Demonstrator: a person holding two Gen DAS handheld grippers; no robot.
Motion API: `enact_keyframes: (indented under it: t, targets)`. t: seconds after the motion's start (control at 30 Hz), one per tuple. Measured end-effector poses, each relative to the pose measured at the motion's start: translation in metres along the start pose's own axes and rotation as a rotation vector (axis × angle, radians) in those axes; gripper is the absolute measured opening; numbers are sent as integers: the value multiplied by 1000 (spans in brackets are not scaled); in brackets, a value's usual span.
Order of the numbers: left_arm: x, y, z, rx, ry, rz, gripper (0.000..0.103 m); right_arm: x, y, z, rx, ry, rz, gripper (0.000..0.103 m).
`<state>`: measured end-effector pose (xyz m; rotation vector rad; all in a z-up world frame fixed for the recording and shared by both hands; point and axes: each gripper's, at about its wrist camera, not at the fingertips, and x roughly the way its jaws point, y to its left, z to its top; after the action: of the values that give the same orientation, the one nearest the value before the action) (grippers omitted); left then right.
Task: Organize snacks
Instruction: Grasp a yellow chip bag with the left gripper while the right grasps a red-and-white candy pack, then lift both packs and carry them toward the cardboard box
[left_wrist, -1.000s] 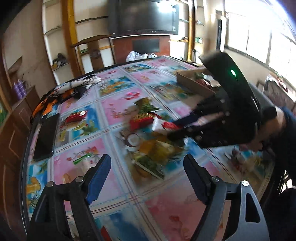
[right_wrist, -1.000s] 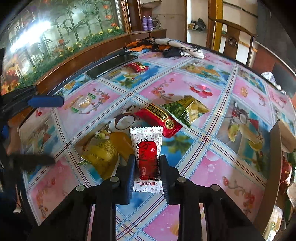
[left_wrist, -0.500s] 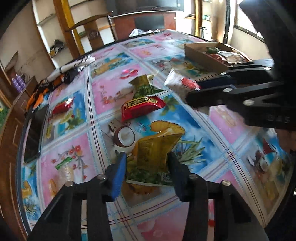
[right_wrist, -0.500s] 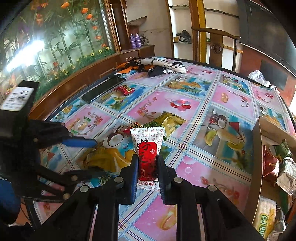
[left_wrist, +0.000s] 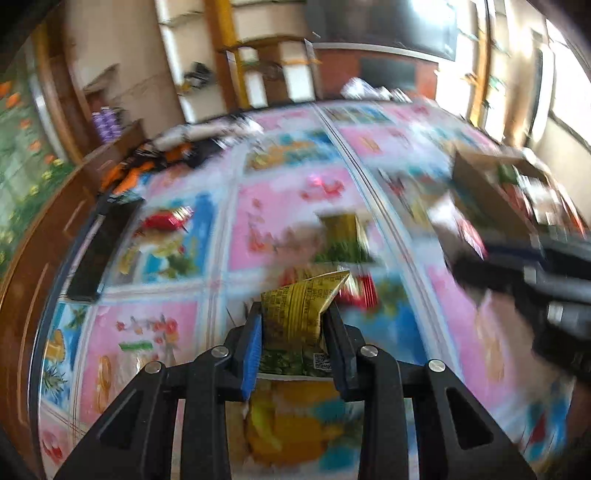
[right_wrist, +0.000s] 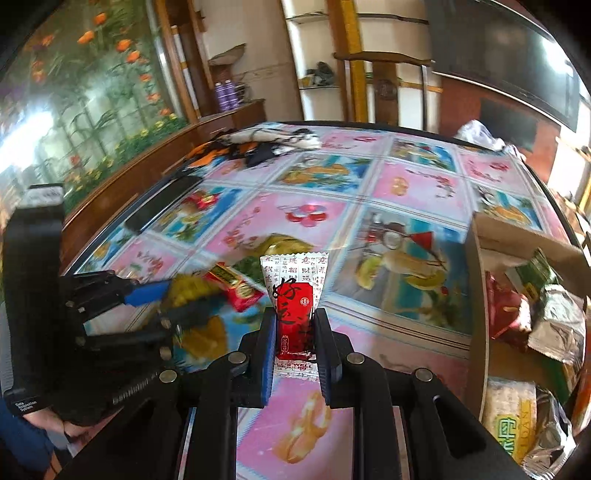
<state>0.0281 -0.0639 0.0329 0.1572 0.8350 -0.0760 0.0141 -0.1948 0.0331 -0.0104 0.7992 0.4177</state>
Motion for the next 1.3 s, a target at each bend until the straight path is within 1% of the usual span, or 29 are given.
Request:
enact_keyframes:
  t: [0.07, 0.13, 0.23, 0.33, 0.53, 1.03, 1.3]
  targets:
    - [-3, 0, 8, -47, -40, 11, 30, 0, -6, 1, 23, -6, -24, 21]
    - [-6, -1, 13, -81, -78, 16, 31, -1, -10, 1, 40, -8, -29, 21]
    - [-10, -3, 14, -87, -121, 33, 31, -1, -11, 1, 43, -10, -39, 21]
    - [-13, -2, 14, -85, -145, 57, 31, -1, -9, 1, 39, -12, -40, 21]
    - [-16, 0, 13, -70, -162, 87, 31, 1, -5, 0, 35, -12, -29, 21]
    - [-18, -3, 11, -47, -185, 105, 31, 4, -4, -2, 35, -8, -27, 21]
    - [-19, -4, 11, -48, -186, 103, 31, 3, -2, -1, 24, -14, -47, 21]
